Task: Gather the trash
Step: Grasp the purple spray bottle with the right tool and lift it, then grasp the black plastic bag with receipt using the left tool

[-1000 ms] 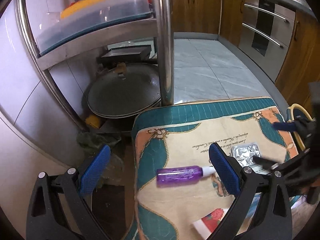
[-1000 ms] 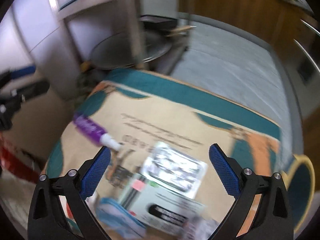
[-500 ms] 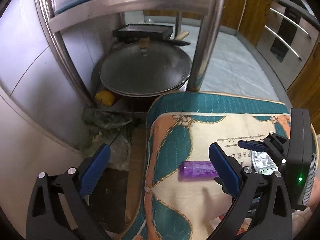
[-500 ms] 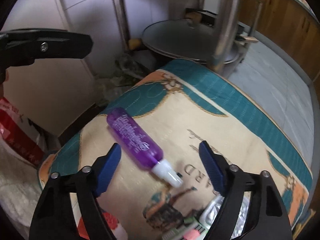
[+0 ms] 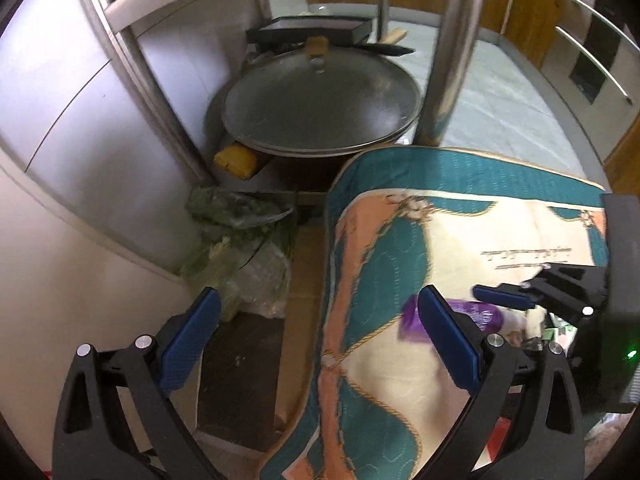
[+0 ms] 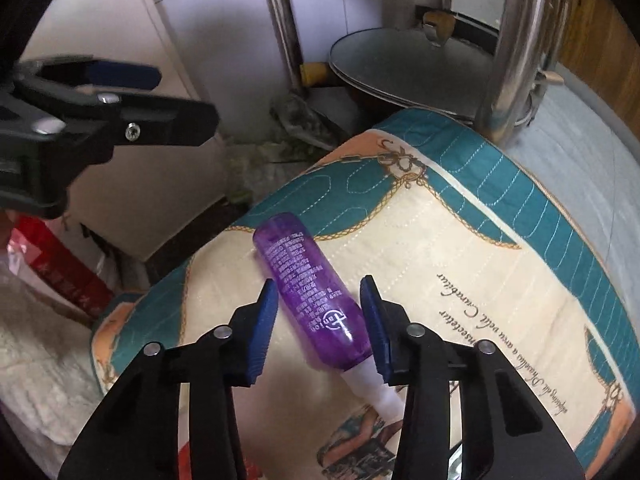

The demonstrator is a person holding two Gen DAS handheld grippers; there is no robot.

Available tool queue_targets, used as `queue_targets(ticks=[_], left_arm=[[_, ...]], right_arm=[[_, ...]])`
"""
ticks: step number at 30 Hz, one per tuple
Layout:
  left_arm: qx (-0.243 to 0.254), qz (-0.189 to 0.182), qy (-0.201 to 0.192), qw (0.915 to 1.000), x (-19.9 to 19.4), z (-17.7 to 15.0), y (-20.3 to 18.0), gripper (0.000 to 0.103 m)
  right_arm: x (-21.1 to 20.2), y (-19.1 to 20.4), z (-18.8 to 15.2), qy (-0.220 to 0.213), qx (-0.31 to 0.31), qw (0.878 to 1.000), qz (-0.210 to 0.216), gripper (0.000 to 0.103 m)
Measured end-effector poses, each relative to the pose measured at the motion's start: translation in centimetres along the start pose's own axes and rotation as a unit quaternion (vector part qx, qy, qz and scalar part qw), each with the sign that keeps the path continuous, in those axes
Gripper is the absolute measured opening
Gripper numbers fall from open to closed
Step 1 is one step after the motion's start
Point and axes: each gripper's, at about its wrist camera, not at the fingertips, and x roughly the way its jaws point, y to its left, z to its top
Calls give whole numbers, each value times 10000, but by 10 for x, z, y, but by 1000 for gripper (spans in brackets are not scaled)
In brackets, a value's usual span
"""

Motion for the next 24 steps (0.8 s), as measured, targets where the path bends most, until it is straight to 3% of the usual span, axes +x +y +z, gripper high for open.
queue_targets(ticks=[5, 7, 12, 15, 24], left_arm=[[-297, -29, 123, 9995, 5, -1, 9, 97], [-278, 9, 151, 9995, 6, -1, 8, 97], [-255, -81, 149, 9995, 2, 1, 2, 97], [-104, -128, 36, 9999, -5, 2, -8, 97], [274, -476, -118, 9984, -17, 10, -50, 97]], right_arm=[[9, 10, -2, 117, -208, 9992, -315, 44], [15, 12, -5, 269, -348, 9981, -432, 35], [4, 6, -7, 317, -279, 9977, -527, 34], [-17, 0, -9, 177, -128, 9982, -559, 34], [-116, -40, -33, -187, 830, 9882, -1275, 34]])
